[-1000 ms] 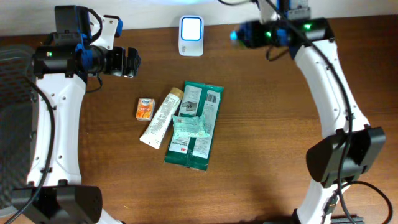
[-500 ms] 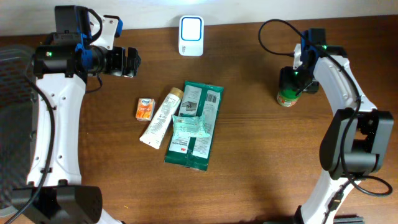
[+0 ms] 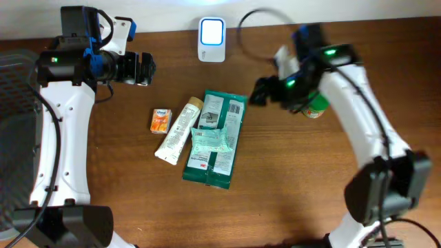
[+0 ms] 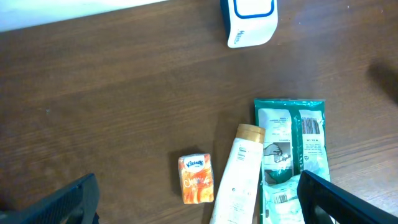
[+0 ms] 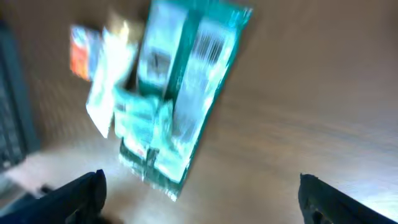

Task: Scan the item barcode
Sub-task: 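Move the right gripper toward the green-and-white packet, then grasp the pale green pouch and hold it at the scanner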

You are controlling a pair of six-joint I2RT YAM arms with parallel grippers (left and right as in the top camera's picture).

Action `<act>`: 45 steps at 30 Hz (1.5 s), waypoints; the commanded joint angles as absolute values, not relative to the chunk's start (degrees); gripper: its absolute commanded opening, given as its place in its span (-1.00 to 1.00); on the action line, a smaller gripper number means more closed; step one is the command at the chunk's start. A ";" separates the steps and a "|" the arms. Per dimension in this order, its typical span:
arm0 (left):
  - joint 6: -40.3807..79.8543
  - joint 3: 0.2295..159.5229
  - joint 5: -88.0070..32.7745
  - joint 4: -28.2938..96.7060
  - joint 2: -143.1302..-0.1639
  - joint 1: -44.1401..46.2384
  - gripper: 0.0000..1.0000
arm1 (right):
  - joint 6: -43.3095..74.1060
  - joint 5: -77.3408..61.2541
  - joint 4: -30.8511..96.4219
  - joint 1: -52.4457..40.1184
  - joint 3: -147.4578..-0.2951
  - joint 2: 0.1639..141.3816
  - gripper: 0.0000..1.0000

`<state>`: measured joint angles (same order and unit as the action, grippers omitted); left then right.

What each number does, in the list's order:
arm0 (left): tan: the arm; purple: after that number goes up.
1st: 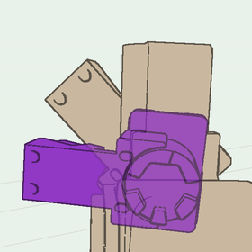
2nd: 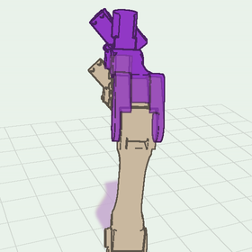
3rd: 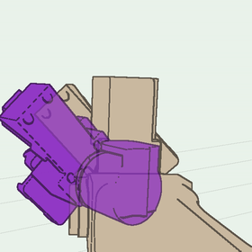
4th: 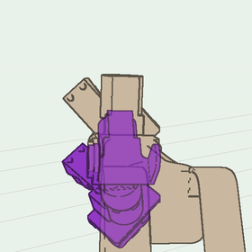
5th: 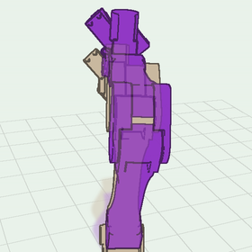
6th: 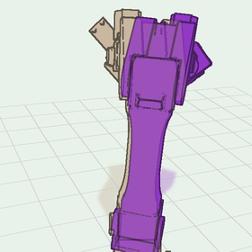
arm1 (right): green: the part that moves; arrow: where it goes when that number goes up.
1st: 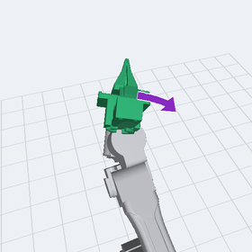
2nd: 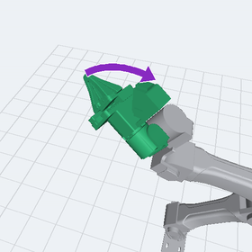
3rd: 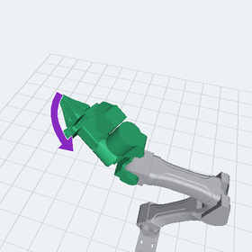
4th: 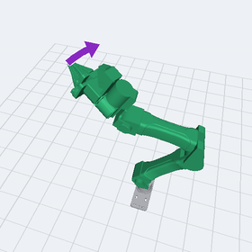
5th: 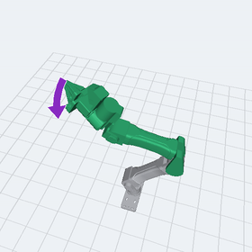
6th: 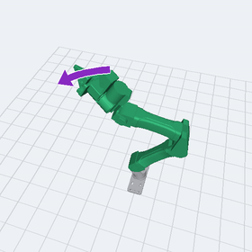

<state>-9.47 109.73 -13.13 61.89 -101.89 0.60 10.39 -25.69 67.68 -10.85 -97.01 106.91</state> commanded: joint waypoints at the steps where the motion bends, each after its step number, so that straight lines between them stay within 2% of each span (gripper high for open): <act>1: -10.39 110.24 -13.74 61.84 -101.45 0.40 0.98 | 19.66 -26.81 57.17 -18.13 -87.29 107.87 0.57; 2: -10.39 110.24 -13.74 61.84 -101.45 0.40 0.98 | 22.04 -26.81 53.23 -19.75 -84.40 108.12 0.47; 4: -10.39 110.24 -13.74 61.84 -101.45 0.40 0.98 | 29.26 -26.76 41.63 -23.00 -77.54 108.44 0.10; 6: -10.39 110.24 -13.74 61.84 -101.45 0.40 0.98 | 30.98 -26.79 34.17 -24.75 -73.38 109.10 -0.03; 16: -10.39 110.24 -13.74 61.84 -101.45 0.40 0.98 | 30.92 -31.51 28.18 -25.56 -71.77 115.13 -0.07; 17: -10.39 110.24 -13.74 61.84 -101.45 0.40 0.98 | 30.92 -31.55 28.18 -25.65 -71.77 115.13 -0.13; 20: -10.39 110.24 -13.74 61.84 -101.45 0.40 0.99 | 30.89 -31.48 28.10 -26.68 -71.77 115.39 -0.15; 21: -10.39 110.24 -13.74 61.84 -101.45 0.40 0.98 | 30.89 -31.48 28.03 -27.07 -71.77 115.55 -0.25; 23: -10.39 110.24 -13.74 61.84 -101.45 0.40 0.99 | 30.81 -32.25 28.08 -26.87 -71.79 115.48 -0.81; 24: -10.39 110.24 -13.74 61.84 -101.45 0.40 0.98 | 29.08 -34.11 28.27 -26.15 -71.92 115.26 -0.91; 28: -10.39 110.24 -13.74 61.84 -101.45 0.40 0.98 | 20.91 -45.10 29.19 -18.79 -72.44 107.46 -0.92; 30: -10.39 110.24 -13.74 61.84 -101.45 0.40 0.98 | 17.85 -45.45 31.20 -14.85 -72.44 100.97 -0.92; 33: -10.39 110.24 -13.74 61.84 -101.45 0.40 0.98 | 17.19 -38.00 37.19 -10.74 -72.79 89.47 -0.92; 35: -10.39 110.24 -13.74 61.84 -101.45 0.40 0.98 | 17.17 -29.56 46.30 -10.85 -77.58 84.62 -0.92; 39: -10.39 110.24 -13.74 61.84 -101.45 0.40 0.98 | 15.38 -25.61 59.22 -10.85 -90.83 83.94 -0.92; 45: -10.39 110.24 -13.74 61.84 -101.45 0.40 0.99 | 15.46 -25.85 62.02 -10.85 -94.35 83.99 -0.92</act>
<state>-9.47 109.73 -13.13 61.91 -101.89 0.60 16.08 -26.26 62.04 -11.05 -92.79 84.79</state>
